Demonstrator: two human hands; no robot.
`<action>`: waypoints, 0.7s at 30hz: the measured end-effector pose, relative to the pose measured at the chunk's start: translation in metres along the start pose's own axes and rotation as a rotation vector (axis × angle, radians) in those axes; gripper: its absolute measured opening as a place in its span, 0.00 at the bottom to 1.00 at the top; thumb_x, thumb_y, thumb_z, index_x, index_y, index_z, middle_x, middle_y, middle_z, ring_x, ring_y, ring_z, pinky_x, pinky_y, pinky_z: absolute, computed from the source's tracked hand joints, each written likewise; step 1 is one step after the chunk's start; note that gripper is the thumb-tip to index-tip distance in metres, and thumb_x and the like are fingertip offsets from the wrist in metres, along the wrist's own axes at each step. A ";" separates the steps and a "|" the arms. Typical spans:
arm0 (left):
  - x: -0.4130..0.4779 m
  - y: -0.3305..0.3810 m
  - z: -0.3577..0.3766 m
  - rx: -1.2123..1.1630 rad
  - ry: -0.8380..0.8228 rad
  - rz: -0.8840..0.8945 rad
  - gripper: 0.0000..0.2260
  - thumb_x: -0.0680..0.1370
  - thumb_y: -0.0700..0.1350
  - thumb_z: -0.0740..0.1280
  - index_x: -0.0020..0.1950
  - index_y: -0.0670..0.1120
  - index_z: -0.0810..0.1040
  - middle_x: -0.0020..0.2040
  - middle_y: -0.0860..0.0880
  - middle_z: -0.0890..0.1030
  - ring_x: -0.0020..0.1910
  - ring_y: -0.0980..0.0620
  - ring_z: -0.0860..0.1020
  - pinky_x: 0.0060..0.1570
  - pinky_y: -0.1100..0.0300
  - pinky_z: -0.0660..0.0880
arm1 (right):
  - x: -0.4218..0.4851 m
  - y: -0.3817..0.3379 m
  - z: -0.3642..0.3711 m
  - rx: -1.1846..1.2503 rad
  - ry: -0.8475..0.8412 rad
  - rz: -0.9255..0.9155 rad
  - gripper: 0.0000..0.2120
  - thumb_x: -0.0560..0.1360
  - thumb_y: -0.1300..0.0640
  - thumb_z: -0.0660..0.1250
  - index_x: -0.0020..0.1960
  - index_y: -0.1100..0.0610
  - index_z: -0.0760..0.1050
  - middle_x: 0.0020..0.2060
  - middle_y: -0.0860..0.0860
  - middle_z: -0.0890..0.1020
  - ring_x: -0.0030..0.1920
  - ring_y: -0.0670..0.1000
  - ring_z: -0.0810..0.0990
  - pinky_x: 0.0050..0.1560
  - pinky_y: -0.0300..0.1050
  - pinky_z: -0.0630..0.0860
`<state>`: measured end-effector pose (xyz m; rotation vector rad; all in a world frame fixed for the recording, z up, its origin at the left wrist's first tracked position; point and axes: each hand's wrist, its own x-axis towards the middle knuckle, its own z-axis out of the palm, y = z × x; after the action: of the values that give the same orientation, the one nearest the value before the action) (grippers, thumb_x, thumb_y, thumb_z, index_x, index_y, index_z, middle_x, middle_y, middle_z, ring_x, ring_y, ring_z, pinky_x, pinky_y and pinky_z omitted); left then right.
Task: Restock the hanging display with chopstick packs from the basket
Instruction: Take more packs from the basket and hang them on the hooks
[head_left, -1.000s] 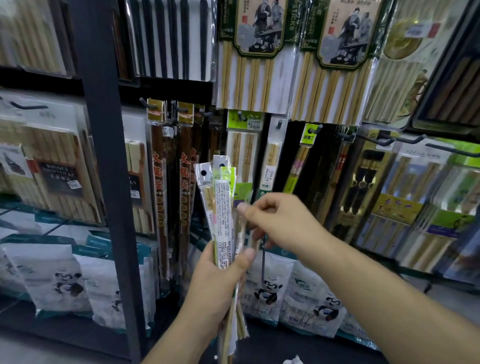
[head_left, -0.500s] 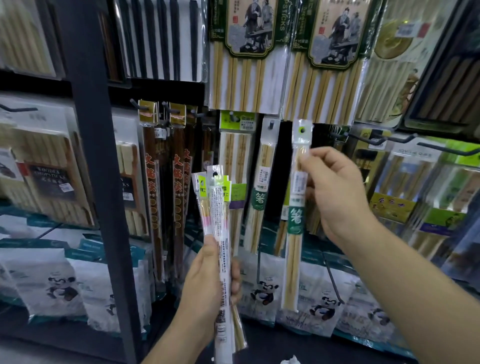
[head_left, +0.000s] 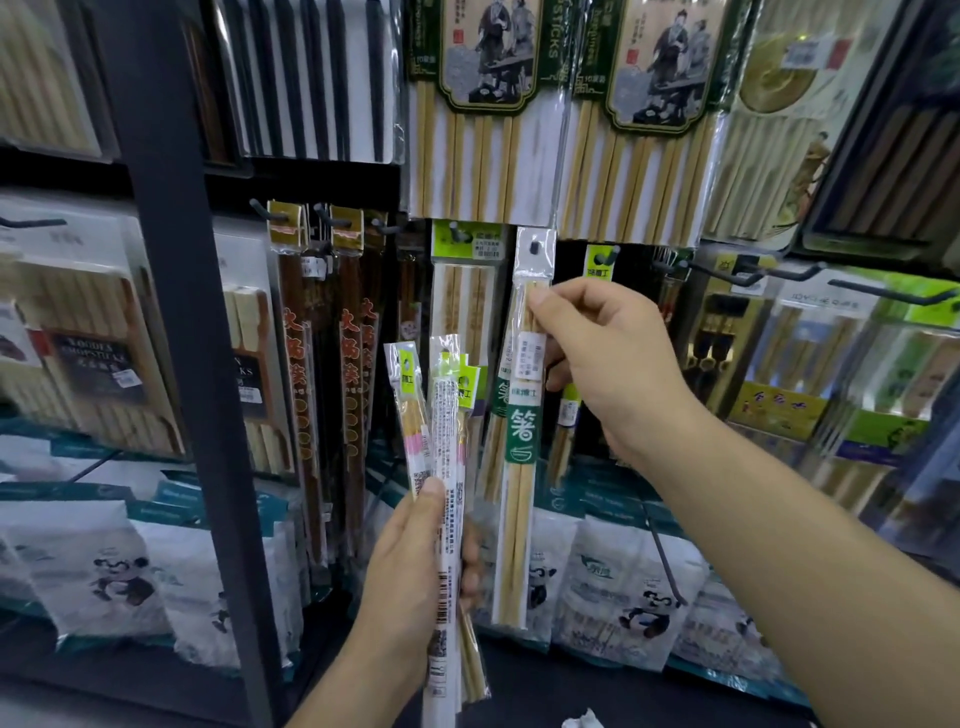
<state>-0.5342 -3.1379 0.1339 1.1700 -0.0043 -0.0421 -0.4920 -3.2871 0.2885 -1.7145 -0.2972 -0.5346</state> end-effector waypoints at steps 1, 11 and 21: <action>-0.001 0.001 -0.001 -0.003 -0.007 -0.006 0.21 0.83 0.59 0.61 0.47 0.39 0.72 0.29 0.44 0.74 0.23 0.49 0.69 0.22 0.59 0.67 | 0.003 -0.001 0.002 0.009 0.011 0.011 0.10 0.81 0.53 0.70 0.43 0.57 0.80 0.34 0.58 0.81 0.31 0.50 0.78 0.30 0.39 0.76; -0.001 0.005 -0.006 -0.032 0.015 0.026 0.20 0.82 0.58 0.63 0.57 0.40 0.74 0.34 0.46 0.78 0.28 0.50 0.74 0.28 0.58 0.73 | 0.014 0.007 0.008 -0.026 0.069 0.099 0.14 0.80 0.54 0.70 0.37 0.57 0.78 0.28 0.49 0.75 0.29 0.47 0.74 0.28 0.38 0.73; -0.005 0.006 -0.002 -0.051 -0.011 0.132 0.13 0.75 0.60 0.67 0.42 0.51 0.79 0.35 0.45 0.81 0.29 0.45 0.81 0.28 0.55 0.78 | 0.009 0.025 0.005 -0.286 0.154 0.070 0.13 0.79 0.48 0.71 0.44 0.58 0.78 0.40 0.57 0.84 0.42 0.57 0.83 0.45 0.57 0.83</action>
<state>-0.5388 -3.1331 0.1387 1.1158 -0.0895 0.0680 -0.4714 -3.2888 0.2709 -1.9381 -0.0508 -0.6779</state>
